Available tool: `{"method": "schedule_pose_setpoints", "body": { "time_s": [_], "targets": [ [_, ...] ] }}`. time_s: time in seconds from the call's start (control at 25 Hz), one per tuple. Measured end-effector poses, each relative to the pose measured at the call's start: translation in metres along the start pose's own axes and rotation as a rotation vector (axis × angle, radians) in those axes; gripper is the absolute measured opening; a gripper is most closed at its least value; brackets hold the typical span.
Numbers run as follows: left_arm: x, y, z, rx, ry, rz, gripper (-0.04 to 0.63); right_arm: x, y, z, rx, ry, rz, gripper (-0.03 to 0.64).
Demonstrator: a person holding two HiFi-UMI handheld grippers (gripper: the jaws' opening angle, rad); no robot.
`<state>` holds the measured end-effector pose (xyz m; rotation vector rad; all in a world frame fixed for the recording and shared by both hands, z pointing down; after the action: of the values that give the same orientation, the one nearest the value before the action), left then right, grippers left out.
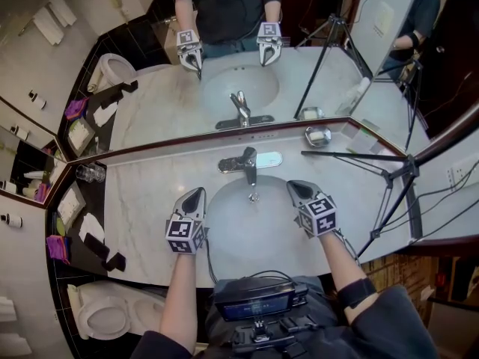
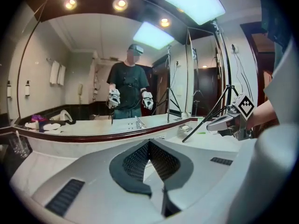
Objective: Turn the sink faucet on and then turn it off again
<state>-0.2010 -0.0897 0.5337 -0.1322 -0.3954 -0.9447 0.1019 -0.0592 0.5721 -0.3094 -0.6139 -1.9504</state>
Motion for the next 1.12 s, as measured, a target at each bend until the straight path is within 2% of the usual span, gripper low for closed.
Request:
{"method": "schedule_pose_setpoints", "body": {
  "time_s": [0.24, 0.4, 0.52, 0.6, 0.76, 0.88, 1.0, 1.12],
  "targets": [
    [0.019, 0.013, -0.006, 0.175, -0.032, 0.041, 0.005, -0.001, 0.004, 0.002, 0.007, -0.003, 0.009, 0.018],
    [0.040, 0.027, -0.014, 0.302, -0.050, 0.116, 0.029, -0.001, 0.008, 0.005, 0.015, -0.010, 0.018, 0.018],
    [0.061, 0.036, -0.012, 0.393, -0.074, 0.157, 0.076, 0.000, 0.012, 0.006, 0.019, -0.012, 0.021, 0.018],
    [0.075, 0.042, -0.008, 0.494, -0.107, 0.186, 0.103, 0.000, 0.014, 0.007, 0.023, -0.014, 0.025, 0.018],
    [0.104, 0.057, 0.000, 0.780, -0.172, 0.254, 0.191, 0.001, 0.018, 0.009, 0.029, -0.019, 0.033, 0.018],
    [0.121, 0.068, -0.004, 0.963, -0.194, 0.275, 0.222, 0.001, 0.021, 0.011, 0.033, -0.024, 0.039, 0.018],
    [0.141, 0.074, 0.000, 1.111, -0.214, 0.294, 0.235, -0.002, 0.026, 0.013, 0.039, -0.028, 0.049, 0.018],
    [0.158, 0.074, 0.004, 1.215, -0.230, 0.303, 0.235, -0.004, 0.029, 0.014, 0.044, -0.030, 0.059, 0.018]
  ]
}}
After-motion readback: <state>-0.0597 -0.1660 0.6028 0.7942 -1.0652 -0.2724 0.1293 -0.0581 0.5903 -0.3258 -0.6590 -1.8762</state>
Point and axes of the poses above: the fingertips, and each gripper's own axes: x forward along the fingers, y to its right, z out of its underside, the point moved 4 cm from there along -x, backward along the fingers, and after that the axes turned 6 degrees about x, right-handed, at the moved point
